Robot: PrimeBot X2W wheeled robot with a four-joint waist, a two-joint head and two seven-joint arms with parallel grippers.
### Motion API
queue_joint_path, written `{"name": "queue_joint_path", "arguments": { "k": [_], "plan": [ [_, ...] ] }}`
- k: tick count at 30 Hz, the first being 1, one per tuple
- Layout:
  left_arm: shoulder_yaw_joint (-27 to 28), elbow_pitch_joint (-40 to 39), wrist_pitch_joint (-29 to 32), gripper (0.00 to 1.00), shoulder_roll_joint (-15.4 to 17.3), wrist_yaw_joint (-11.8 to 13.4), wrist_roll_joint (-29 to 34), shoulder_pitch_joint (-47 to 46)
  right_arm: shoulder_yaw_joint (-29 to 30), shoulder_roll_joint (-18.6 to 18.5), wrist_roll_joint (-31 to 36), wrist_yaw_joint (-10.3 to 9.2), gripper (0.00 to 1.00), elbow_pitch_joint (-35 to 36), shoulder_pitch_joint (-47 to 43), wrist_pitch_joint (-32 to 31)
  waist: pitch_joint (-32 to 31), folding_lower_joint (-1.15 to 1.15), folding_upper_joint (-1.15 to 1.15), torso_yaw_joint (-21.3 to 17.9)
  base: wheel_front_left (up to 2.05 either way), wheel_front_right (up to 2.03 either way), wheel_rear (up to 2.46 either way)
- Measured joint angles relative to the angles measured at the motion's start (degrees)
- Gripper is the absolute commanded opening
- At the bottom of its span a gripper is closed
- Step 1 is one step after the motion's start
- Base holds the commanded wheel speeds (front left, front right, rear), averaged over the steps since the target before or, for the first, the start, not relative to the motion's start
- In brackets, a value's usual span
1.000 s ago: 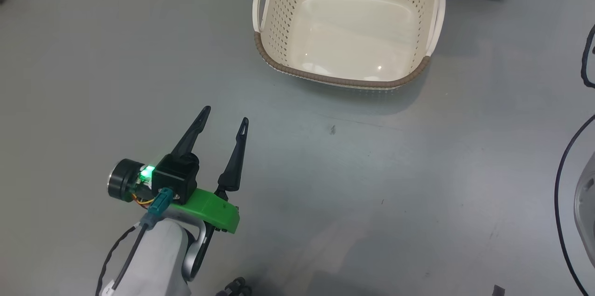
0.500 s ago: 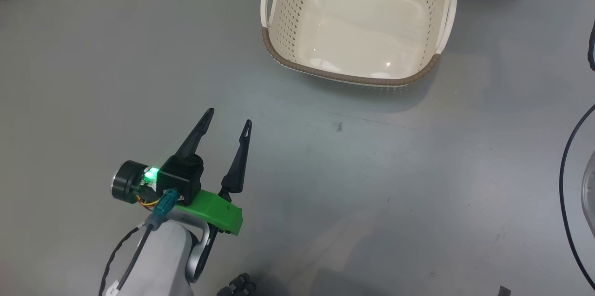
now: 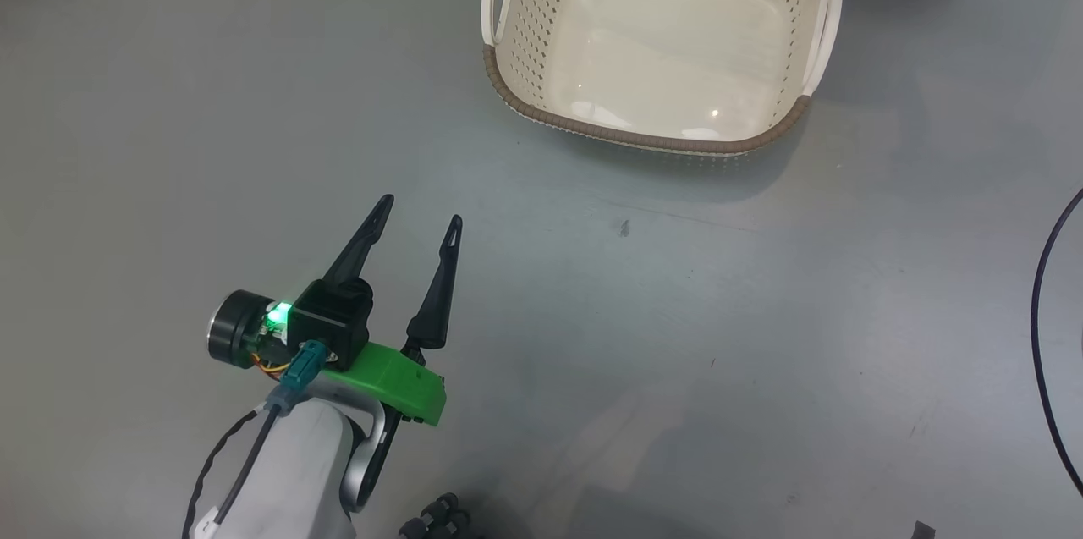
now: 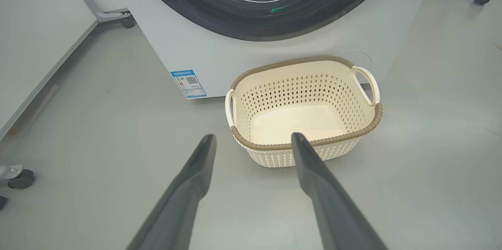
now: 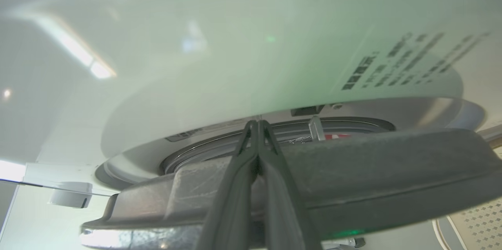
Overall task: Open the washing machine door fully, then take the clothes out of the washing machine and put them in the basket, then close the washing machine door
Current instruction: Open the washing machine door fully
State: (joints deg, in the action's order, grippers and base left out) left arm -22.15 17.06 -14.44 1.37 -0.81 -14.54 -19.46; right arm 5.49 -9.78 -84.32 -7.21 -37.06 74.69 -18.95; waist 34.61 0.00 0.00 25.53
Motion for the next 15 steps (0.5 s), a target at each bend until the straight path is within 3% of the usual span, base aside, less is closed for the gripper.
{"name": "queue_joint_path", "arguments": {
  "k": [15],
  "plan": [
    [-0.27, 0.71, 0.00, 1.00, 0.00, 0.52, 0.01, -0.23, -0.83, -0.11, 0.15, 0.05, 0.00, -3.83, -0.18, -2.00, -1.62, 0.00, 0.00, -0.68, 0.00, 0.00, 0.00]
  ]
}}
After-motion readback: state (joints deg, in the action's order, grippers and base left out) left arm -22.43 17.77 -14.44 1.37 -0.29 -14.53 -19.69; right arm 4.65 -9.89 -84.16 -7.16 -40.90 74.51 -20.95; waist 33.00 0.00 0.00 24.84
